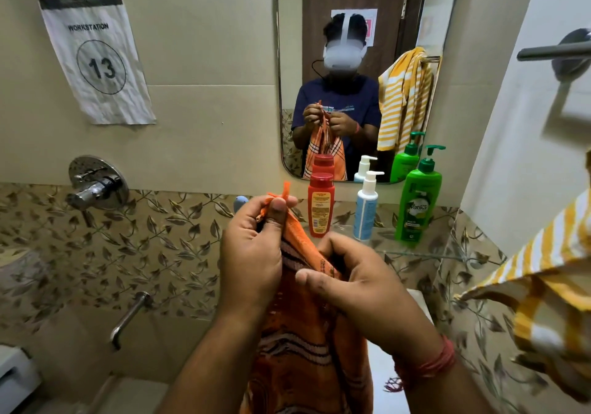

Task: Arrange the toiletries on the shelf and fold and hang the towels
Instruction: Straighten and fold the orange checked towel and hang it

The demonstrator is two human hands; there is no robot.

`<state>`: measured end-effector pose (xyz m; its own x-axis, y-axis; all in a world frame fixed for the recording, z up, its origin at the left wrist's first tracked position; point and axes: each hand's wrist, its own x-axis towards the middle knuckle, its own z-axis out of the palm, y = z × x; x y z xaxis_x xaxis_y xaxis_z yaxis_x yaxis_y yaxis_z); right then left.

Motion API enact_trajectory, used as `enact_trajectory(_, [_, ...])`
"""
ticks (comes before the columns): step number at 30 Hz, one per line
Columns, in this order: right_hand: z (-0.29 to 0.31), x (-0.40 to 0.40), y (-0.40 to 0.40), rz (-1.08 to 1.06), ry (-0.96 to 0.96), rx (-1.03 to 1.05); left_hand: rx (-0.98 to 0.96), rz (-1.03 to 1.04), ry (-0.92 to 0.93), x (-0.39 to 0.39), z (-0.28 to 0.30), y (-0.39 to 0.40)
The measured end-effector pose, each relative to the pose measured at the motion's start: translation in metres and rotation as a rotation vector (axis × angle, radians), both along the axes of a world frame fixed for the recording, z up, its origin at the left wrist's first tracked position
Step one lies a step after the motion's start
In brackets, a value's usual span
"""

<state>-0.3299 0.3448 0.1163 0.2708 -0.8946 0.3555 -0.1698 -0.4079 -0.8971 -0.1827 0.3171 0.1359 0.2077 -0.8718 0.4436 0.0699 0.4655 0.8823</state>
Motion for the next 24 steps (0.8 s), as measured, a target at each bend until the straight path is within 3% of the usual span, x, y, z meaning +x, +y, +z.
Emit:
enact_trajectory(5, [0.0,0.0,0.003,0.388,-0.534,0.365,-0.016,-0.136,-0.016,0.004,0.007,0.007])
enact_trajectory(9, [0.001,0.0,0.003,0.402,-0.475,0.434,-0.08,-0.22,-0.132,0.007,0.009,0.011])
enact_trajectory(12, [0.005,0.002,0.002,0.249,-0.465,0.3,-0.073,-0.217,-0.154,0.012,0.008,0.012])
enact_trajectory(14, [0.007,0.004,0.005,0.088,-0.346,0.134,-0.06,-0.201,-0.139,0.013,0.007,0.013])
enact_trajectory(17, [0.008,0.007,0.011,-0.072,-0.013,-0.135,-0.041,-0.135,-0.053,0.014,0.007,0.013])
enact_trajectory(21, [0.013,0.008,0.018,0.228,0.264,-0.064,-0.036,-0.034,-0.007,0.02,0.009,0.011])
enact_trajectory(24, [0.015,0.009,0.021,0.228,0.564,-0.221,-0.031,-0.032,0.029,0.025,0.011,0.011])
